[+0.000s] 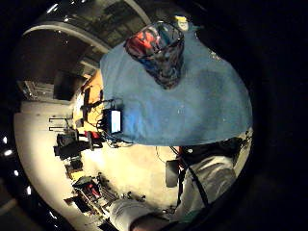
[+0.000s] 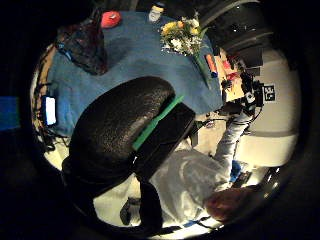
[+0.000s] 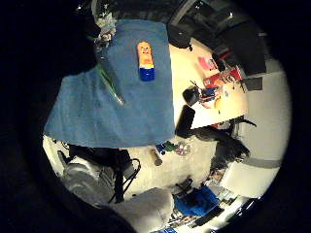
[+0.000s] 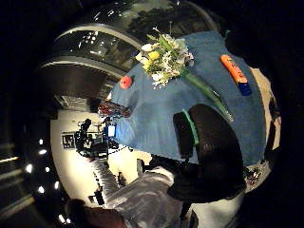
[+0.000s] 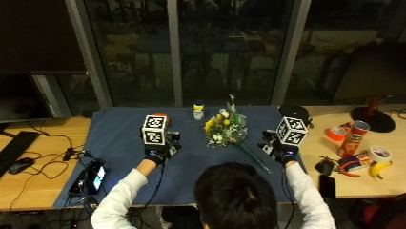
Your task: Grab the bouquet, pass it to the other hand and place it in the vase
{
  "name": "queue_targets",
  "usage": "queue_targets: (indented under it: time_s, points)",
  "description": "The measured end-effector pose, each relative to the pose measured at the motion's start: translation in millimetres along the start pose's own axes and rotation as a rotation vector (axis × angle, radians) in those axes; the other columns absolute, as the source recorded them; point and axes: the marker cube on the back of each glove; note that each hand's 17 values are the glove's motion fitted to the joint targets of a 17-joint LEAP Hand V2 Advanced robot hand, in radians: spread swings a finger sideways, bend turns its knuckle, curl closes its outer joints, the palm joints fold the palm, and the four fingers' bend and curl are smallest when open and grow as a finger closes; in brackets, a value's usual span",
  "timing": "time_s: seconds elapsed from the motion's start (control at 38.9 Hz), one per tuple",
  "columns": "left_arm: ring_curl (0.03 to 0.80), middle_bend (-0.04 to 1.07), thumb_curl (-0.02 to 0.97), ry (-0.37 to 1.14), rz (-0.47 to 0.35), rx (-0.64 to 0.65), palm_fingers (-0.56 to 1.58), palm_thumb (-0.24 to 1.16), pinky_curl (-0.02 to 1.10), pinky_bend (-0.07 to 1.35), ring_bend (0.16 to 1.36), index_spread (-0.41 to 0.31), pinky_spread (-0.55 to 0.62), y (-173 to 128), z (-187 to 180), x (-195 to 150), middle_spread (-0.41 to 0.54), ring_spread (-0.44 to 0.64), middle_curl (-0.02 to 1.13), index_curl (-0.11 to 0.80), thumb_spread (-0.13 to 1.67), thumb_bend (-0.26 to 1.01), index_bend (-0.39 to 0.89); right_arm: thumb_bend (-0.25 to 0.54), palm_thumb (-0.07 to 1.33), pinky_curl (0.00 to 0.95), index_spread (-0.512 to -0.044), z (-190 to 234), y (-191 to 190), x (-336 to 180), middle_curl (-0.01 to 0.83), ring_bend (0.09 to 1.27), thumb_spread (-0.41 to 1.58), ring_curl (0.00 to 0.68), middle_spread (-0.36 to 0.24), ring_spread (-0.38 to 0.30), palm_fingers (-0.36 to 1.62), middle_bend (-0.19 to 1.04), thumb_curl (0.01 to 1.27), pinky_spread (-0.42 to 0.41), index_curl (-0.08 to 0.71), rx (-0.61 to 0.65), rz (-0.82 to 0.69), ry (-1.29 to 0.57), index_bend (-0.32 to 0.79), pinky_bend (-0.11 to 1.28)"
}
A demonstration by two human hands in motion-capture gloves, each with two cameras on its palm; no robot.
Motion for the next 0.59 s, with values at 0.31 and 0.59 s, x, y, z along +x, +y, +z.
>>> queue_targets:
  time_s: [0.31, 0.59]
  points:
    - [0.222, 0.17, 0.094, 0.005, -0.003, -0.037, 0.5, 0.03, 0.2, 0.26, 0.49, -0.04, 0.18, -2.4, 10.0, 1.5, 0.084, 0.13, 0.19, 0.197, 0.84, -0.02, 0.18, 0.286, 0.48, 0.203, -0.228, -3.5, -17.6, -13.7, 0.213, 0.36, 0.98, 0.229, -0.029, 0.013, 0.67, 0.28, 0.16, 0.111, 0.218, -0.008, -0.024, 0.025, 0.17, 0.31]
    - [0.248, 0.18, 0.149, 0.045, 0.031, 0.015, 0.48, 0.02, 0.25, 0.26, 0.49, -0.042, 0.21, -4.9, -1.2, 13.2, 0.096, 0.16, 0.24, 0.261, 0.98, -0.02, 0.17, 0.228, 0.49, 0.244, -0.251, -12.0, -11.6, -28.9, 0.28, 0.38, 1.16, 0.272, -0.028, 0.009, 0.68, 0.27, 0.21, 0.122, 0.251, -0.211, -0.044, 0.158, 0.13, 0.28]
